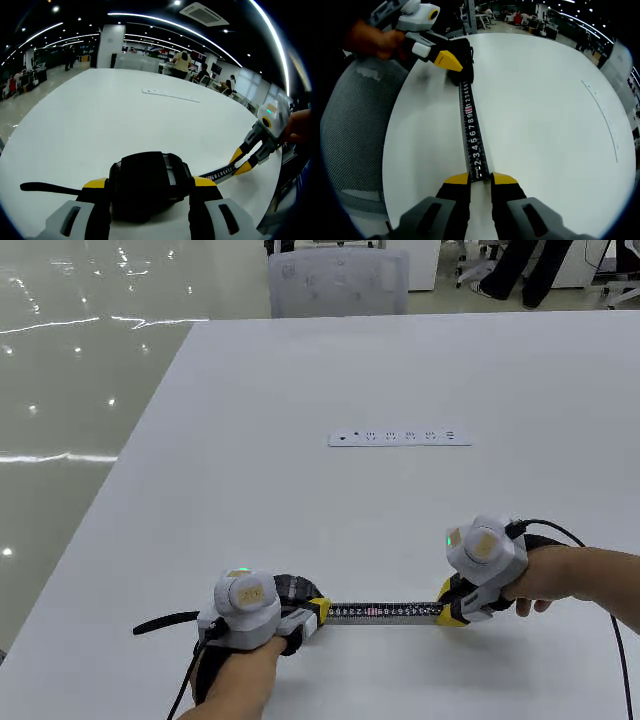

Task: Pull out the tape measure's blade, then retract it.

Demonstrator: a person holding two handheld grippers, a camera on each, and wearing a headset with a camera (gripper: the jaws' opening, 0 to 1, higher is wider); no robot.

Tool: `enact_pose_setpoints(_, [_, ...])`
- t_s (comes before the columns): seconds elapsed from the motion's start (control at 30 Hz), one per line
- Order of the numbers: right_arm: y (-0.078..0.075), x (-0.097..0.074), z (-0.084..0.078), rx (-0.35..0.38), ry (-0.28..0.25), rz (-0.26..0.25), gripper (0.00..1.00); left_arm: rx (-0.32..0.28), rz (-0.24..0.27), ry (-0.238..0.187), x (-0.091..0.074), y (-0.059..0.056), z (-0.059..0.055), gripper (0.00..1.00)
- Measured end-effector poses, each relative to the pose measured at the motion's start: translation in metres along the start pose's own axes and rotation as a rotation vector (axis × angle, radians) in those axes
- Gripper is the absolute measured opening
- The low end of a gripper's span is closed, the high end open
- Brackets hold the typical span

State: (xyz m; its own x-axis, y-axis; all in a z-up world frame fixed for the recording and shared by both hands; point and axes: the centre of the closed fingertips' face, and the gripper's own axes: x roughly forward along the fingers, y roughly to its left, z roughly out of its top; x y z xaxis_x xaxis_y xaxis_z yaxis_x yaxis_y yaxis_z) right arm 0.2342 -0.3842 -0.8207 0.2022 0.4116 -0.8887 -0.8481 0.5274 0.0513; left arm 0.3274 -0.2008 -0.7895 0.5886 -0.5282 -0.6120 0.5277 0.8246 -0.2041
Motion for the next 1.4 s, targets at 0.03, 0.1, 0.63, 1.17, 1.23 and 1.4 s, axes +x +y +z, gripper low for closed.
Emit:
enact_pose_setpoints(0.03, [0.0,0.0,0.0,0.003,0.0,0.0,0.14,0.0,0.0,0.0,0.0,0.0,0.0,0.59])
enact_pose_setpoints(0.1, [0.0,0.0,0.001,0.004,0.0,0.001,0.14,-0.001,-0.001,0.0,0.0,0.0,0.0,0.59])
enact_pose_setpoints(0.63, [0.001,0.004,0.007,0.011,-0.007,-0.001,0.14,-0.003,-0.001,-0.001,0.0,0.0,0.0,0.6])
enact_pose_setpoints(1.17, [0.003,0.008,0.014,0.013,-0.015,0.003,0.14,-0.005,-0.004,0.001,-0.001,0.0,-0.001,0.6])
enact_pose_setpoints(1.23, [0.004,0.008,0.015,0.012,-0.016,0.003,0.14,-0.004,-0.004,0.002,0.0,0.001,-0.001,0.6])
enact_pose_setpoints(1.4, [0.004,0.009,0.018,0.014,-0.021,0.003,0.14,-0.004,-0.005,0.003,-0.001,0.0,-0.001,0.6])
